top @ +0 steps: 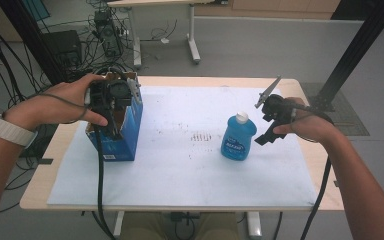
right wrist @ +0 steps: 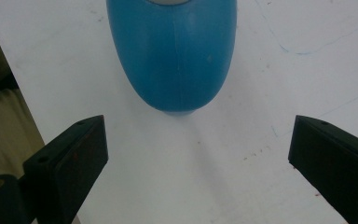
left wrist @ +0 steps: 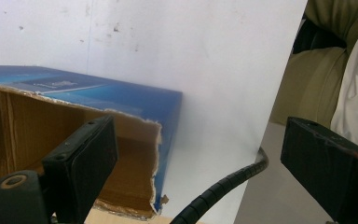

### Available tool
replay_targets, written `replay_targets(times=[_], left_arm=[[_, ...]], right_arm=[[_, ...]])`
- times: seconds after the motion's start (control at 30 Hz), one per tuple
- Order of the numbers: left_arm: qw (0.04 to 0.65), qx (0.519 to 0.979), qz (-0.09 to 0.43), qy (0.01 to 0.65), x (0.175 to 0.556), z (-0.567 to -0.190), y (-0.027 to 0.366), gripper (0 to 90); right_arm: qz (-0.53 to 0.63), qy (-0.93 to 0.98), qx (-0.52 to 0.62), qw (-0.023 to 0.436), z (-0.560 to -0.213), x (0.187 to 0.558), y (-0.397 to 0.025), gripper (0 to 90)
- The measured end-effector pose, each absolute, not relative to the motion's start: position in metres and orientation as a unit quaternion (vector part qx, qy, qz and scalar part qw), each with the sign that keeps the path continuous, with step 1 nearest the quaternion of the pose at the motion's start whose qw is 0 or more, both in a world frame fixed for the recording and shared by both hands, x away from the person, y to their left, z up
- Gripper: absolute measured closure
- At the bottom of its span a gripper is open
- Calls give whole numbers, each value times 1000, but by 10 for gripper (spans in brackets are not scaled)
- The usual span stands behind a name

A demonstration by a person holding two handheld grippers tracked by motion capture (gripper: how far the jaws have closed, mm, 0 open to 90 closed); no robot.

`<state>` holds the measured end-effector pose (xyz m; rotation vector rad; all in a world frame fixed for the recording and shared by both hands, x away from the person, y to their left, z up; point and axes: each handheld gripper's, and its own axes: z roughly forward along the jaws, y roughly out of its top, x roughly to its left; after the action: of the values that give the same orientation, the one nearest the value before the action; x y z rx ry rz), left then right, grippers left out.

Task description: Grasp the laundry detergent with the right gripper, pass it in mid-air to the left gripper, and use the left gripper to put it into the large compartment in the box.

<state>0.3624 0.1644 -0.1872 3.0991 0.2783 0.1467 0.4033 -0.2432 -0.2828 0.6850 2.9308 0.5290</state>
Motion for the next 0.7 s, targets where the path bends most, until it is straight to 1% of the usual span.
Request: replay_targets(times=[0.7], left_arm=[[17, 995, 42, 84, 361, -195, 159, 113]], right_arm=[[204, 954, 215, 49, -294, 402, -242, 55]])
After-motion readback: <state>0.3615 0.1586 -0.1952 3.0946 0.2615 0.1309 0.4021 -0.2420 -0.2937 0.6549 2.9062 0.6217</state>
